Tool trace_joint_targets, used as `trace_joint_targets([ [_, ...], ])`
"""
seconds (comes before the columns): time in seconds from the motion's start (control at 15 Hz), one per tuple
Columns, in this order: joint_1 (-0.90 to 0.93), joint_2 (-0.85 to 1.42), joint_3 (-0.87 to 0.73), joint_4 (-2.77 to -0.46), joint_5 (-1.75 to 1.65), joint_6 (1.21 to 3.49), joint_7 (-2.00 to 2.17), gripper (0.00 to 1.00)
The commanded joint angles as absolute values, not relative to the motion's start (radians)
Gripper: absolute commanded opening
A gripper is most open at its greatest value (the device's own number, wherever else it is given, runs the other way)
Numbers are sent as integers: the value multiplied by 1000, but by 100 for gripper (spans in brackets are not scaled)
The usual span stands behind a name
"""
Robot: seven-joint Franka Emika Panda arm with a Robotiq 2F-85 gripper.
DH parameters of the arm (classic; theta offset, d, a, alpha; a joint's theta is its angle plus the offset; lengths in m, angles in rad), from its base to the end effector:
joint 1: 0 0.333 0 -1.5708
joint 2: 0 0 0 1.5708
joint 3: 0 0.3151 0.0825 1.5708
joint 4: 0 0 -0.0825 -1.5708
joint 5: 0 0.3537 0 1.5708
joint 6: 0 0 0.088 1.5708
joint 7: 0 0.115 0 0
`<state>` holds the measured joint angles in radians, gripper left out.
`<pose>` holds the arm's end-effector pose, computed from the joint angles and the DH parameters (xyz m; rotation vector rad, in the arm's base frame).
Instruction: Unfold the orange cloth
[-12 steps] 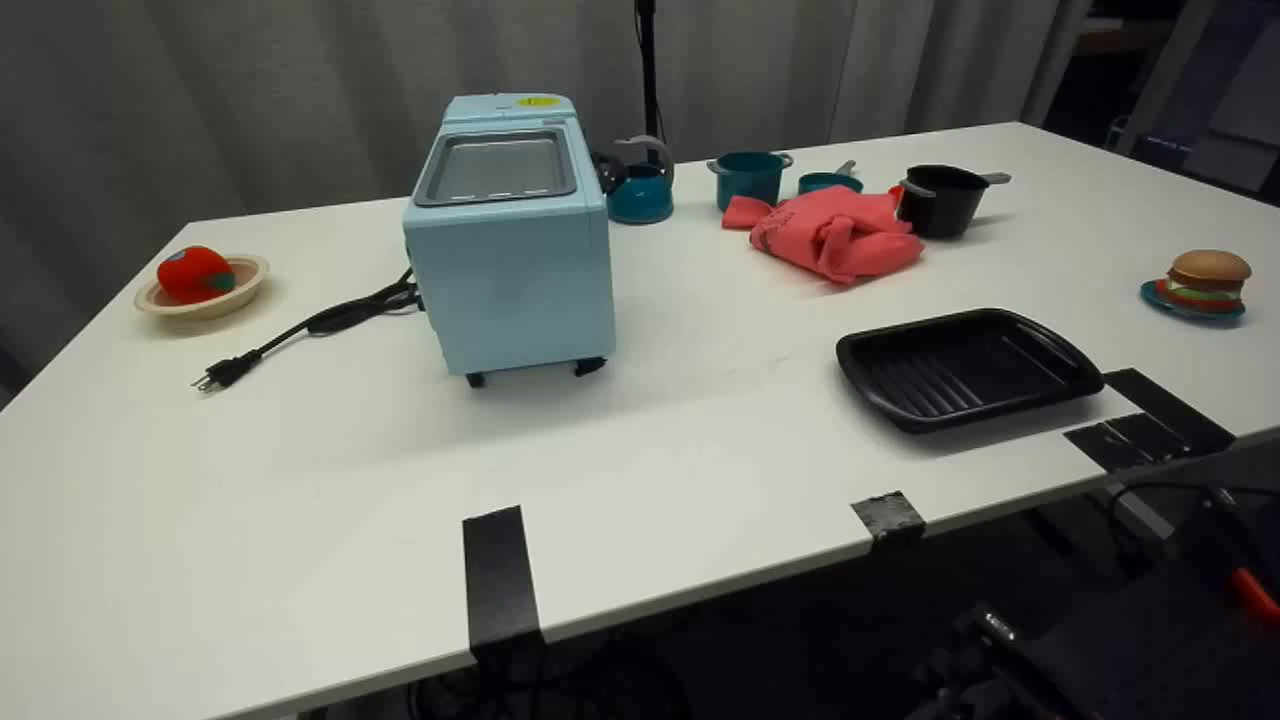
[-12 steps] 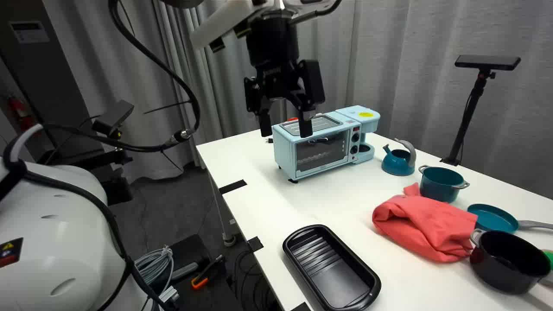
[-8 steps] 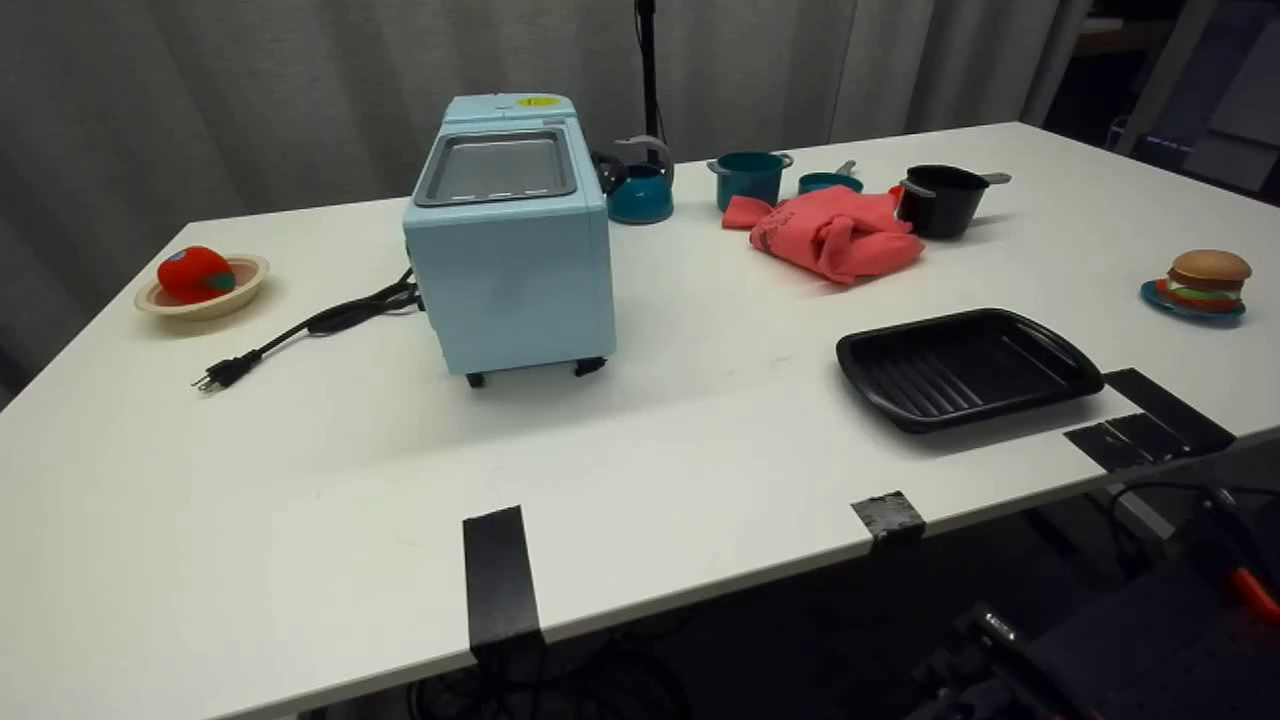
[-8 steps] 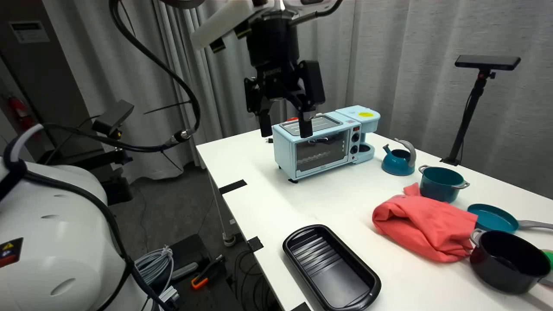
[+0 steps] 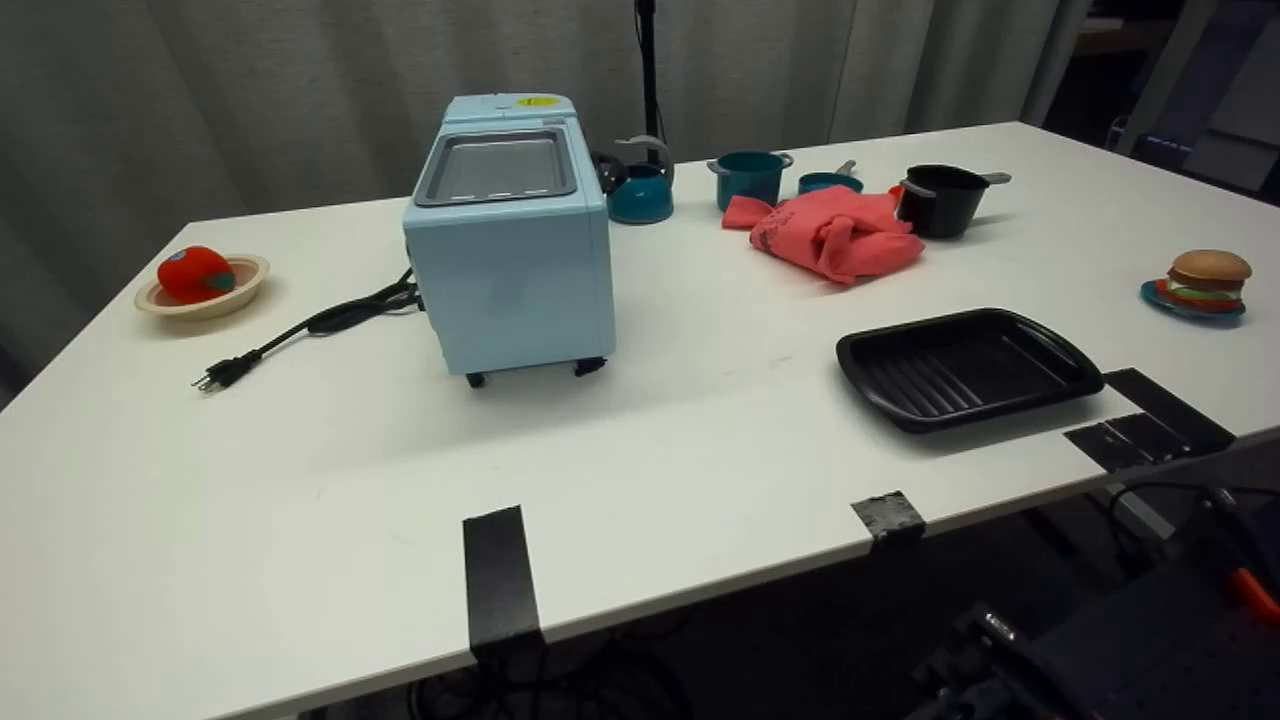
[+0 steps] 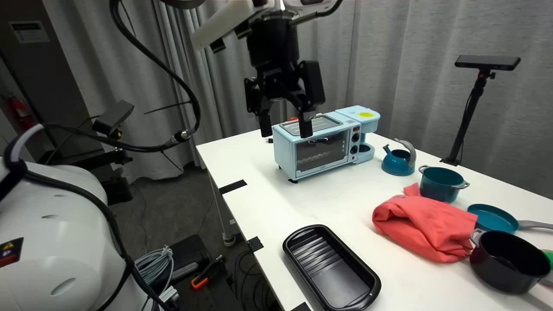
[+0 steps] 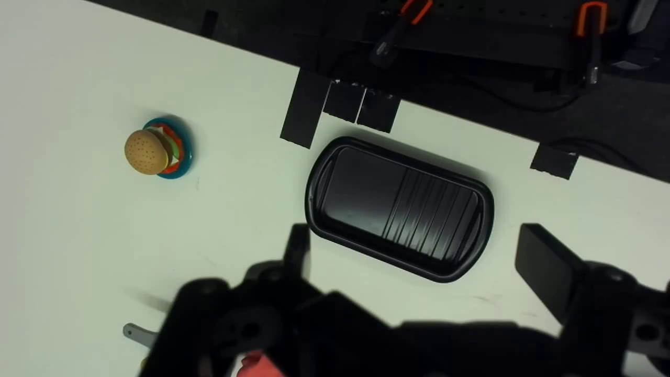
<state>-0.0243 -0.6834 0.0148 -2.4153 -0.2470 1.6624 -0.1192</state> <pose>0.3074 -0.0281 0.5367 2.8829 0.1983 -0.1250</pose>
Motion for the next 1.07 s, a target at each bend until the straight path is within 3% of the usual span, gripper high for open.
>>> trace_joint_targets([
  [0.0, -12, -631, -9, -2377, -245, 1671, -115, 100],
  [1.0, -43, 42, -94, -1931, -21, 2045, -35, 100],
])
